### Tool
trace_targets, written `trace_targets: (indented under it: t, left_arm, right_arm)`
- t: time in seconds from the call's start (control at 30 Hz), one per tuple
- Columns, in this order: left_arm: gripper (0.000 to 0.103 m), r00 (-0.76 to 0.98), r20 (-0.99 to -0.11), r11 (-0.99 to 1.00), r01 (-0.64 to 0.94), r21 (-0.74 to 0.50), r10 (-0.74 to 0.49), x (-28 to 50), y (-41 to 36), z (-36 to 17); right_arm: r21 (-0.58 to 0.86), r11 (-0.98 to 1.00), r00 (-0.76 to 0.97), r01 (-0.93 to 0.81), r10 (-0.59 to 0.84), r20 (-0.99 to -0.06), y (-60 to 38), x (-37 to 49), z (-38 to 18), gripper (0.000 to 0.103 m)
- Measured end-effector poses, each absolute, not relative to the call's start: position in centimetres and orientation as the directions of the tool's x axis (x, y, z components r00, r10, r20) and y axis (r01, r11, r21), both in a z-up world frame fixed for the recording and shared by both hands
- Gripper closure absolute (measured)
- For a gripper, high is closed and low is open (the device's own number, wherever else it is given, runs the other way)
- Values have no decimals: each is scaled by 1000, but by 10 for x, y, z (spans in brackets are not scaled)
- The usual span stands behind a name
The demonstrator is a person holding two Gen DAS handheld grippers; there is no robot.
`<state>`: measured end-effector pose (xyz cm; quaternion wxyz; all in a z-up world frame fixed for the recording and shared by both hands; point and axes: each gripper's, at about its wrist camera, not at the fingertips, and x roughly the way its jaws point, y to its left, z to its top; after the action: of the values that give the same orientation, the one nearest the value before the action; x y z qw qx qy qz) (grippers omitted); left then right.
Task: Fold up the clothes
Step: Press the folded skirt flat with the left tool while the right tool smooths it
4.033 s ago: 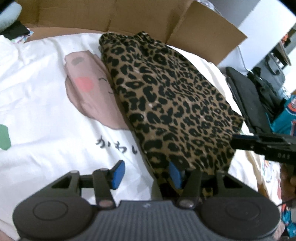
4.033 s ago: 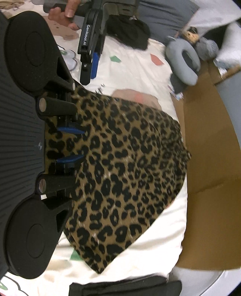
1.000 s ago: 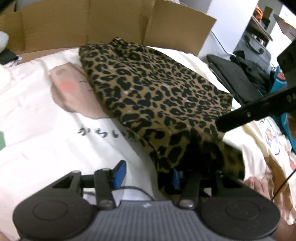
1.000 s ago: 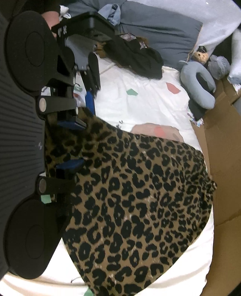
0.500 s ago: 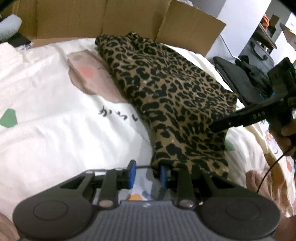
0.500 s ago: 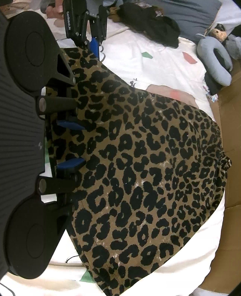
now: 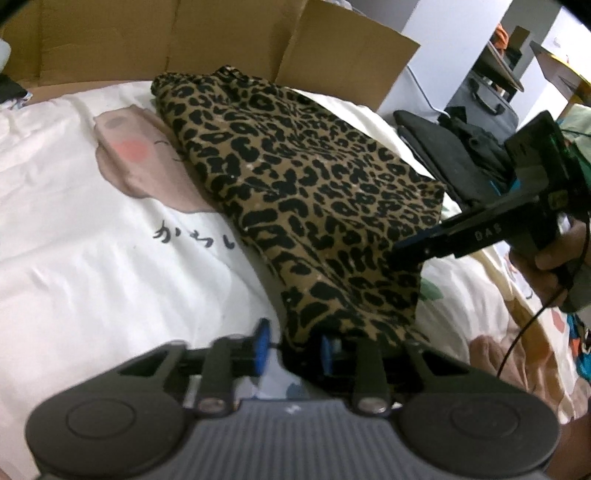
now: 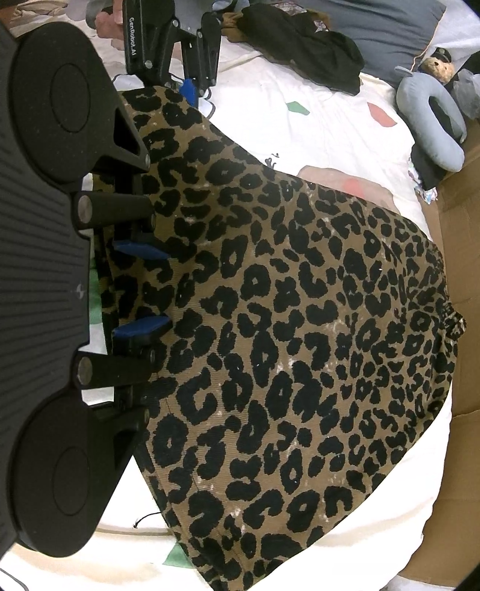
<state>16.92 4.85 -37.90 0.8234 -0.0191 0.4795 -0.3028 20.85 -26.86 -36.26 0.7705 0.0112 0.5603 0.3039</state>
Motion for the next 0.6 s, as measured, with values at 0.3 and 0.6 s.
trace_targets:
  t: [0.3,0.6]
  left_arm:
    - [98,346,-799,833,456,-314,-491,166,67,-376]
    - [93,355,-800,854,393,-342,-483,165,88,-365]
  right_arm:
    - [359,811,186,-462,484,-855,-270,208,-364,62]
    - [352,812,184,-465,478,-859,-268,209,-363,62]
